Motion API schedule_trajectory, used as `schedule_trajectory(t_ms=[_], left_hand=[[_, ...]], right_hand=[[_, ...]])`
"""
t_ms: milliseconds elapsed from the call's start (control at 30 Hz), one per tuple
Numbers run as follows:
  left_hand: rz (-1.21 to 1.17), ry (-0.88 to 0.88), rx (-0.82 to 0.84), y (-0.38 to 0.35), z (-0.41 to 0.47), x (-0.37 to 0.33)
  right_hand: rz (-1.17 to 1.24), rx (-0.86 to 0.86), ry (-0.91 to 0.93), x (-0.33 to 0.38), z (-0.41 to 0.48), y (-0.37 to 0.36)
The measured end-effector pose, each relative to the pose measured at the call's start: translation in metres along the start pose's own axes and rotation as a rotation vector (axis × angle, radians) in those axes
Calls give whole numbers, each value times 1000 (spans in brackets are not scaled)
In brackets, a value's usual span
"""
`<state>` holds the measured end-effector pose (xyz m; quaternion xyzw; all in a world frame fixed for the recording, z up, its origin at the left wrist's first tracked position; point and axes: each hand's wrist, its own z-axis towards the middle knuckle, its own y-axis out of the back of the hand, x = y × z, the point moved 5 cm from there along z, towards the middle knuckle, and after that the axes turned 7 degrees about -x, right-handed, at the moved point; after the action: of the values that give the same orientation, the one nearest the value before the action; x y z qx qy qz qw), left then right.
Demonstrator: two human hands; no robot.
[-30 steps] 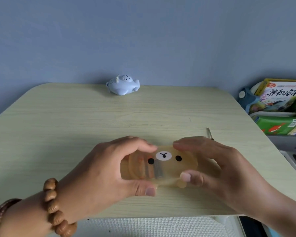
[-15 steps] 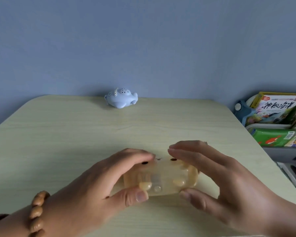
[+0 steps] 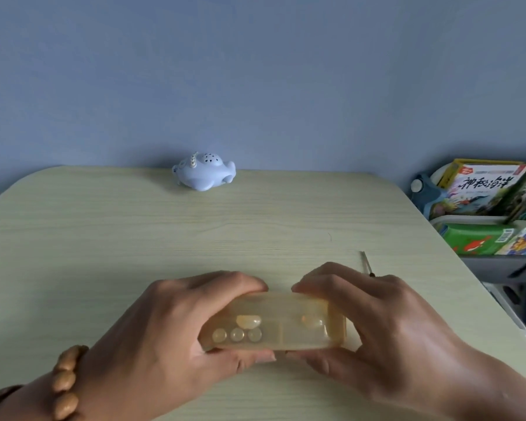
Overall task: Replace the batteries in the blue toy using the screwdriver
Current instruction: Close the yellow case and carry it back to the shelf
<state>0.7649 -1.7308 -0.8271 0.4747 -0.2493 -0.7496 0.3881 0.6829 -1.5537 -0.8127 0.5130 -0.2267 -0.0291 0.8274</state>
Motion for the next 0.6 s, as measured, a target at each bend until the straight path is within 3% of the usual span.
schedule_trajectory(t_ms=[100, 233, 300, 433, 533, 600], left_hand=[[-133, 48, 14, 9, 11, 11], [-634, 267, 97, 14, 24, 22], [-673, 272, 57, 13, 30, 29], [-698, 235, -33, 13, 44, 39], [-671, 197, -86, 15, 52, 46], [-673, 199, -89, 18, 57, 50]], right_hand=[[-12, -30, -84, -2, 7, 1], [15, -63, -180, -6, 23, 12], [-12, -68, -326, -18, 19, 20], [-325, -278, -698, -54, -20, 27], [-525, -319, -762, -66, -40, 8], [-523, -380, -760, -67, -40, 1]])
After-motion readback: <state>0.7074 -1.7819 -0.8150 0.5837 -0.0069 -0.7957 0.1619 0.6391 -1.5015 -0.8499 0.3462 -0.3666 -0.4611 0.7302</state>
